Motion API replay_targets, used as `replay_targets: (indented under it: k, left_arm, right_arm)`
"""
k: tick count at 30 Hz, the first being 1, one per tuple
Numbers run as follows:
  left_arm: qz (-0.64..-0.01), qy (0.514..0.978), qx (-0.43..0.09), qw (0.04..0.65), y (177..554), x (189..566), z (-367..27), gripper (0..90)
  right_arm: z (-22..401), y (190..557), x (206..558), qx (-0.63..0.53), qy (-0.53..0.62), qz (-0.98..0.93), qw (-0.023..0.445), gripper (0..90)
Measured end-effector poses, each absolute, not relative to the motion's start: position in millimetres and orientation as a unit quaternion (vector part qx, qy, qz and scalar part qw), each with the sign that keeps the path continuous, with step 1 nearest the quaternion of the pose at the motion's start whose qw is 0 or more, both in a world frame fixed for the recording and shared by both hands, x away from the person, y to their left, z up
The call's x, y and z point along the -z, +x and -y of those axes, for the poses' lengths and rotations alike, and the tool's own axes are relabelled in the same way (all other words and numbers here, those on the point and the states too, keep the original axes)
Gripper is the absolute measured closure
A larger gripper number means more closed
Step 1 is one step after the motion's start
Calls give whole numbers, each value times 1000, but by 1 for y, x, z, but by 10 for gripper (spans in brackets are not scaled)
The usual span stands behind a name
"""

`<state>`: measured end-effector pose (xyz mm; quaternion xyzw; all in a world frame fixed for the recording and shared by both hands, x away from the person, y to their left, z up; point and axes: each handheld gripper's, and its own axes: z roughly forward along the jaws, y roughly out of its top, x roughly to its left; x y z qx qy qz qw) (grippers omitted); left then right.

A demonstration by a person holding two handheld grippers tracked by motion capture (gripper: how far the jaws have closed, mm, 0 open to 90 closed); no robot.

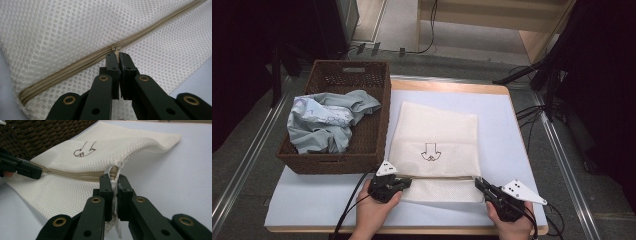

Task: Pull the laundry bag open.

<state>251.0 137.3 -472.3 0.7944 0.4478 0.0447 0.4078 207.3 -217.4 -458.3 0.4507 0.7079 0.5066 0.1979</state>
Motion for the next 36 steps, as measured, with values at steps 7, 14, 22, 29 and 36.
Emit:
replay_targets:
  k: [7,14,22,29,36]
  left_arm:
    - [-450,792,-46,410,249,472,-144,883]
    - [-460,787,-48,410,249,471,-155,883]
    - [-458,787,-58,409,245,468,-159,883]
    - [-473,779,-68,406,243,468,-174,883]
    - [-484,773,-75,403,240,466,-188,883]
  right_arm:
    - [217,208,459,-507,449,-709,198,861]
    - [220,208,459,-507,452,-707,197,861]
    - [217,208,458,-508,446,-710,200,861]
    - [219,208,457,-507,450,-707,201,861]
    - [219,209,457,-507,450,-707,202,862]
